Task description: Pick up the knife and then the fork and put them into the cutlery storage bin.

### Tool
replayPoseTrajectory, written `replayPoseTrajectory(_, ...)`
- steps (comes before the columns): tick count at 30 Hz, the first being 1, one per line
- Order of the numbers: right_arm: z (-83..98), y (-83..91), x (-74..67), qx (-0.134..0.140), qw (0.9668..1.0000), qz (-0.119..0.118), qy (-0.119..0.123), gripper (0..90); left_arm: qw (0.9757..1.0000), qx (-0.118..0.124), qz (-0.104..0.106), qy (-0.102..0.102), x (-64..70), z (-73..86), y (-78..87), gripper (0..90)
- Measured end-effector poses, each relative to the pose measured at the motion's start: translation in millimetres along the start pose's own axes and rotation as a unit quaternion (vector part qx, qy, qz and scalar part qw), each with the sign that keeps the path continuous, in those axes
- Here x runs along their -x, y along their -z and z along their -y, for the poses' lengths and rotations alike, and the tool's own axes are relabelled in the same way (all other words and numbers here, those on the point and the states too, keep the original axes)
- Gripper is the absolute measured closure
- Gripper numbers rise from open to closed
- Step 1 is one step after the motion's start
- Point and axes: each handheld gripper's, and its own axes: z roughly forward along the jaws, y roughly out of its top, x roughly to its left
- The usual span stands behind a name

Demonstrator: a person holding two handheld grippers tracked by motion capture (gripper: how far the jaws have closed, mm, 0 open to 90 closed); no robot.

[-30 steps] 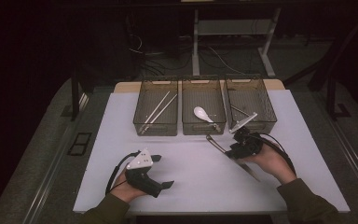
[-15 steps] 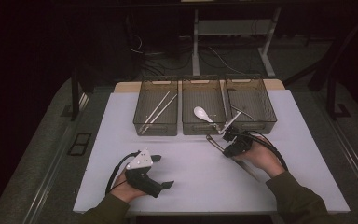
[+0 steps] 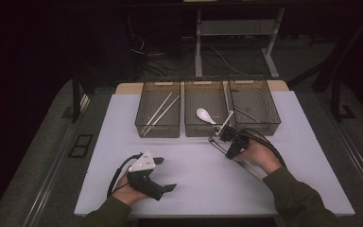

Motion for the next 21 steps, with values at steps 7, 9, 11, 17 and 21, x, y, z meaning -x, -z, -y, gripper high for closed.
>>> replayPoseTrajectory(7, -1.7, 0.4, -1.1, -0.005, 1.0000, -0.002, 0.002, 79.2, 1.0000, 0.002, 0.000, 0.000, 0.2, 0.1, -0.1, 0.0)
replayPoseTrajectory(9, -1.1, 0.6, -1.3, -0.002, 0.9999, -0.001, 0.010, 79.3, 1.0000, 0.002, 0.000, 0.000, 0.1, 0.1, 0.1, 0.0)
replayPoseTrajectory(11, 0.8, 1.2, -0.8, 0.003, 0.9999, -0.005, 0.008, 79.3, 1.0000, 0.002, 0.000, 0.000, 0.0, 0.1, 0.2, 0.0)
replayPoseTrajectory(17, 12.9, 4.4, 4.2, 0.032, 0.9992, -0.025, 0.007, 79.2, 1.0000, 0.001, 0.000, 0.001, 0.0, 0.2, 0.0, 0.0)
replayPoseTrajectory(21, 22.6, 11.0, 7.8, 0.062, 0.9976, -0.031, 0.001, 79.2, 1.0000, 0.001, -0.001, 0.001, 0.0, 0.1, -0.1, 0.0)
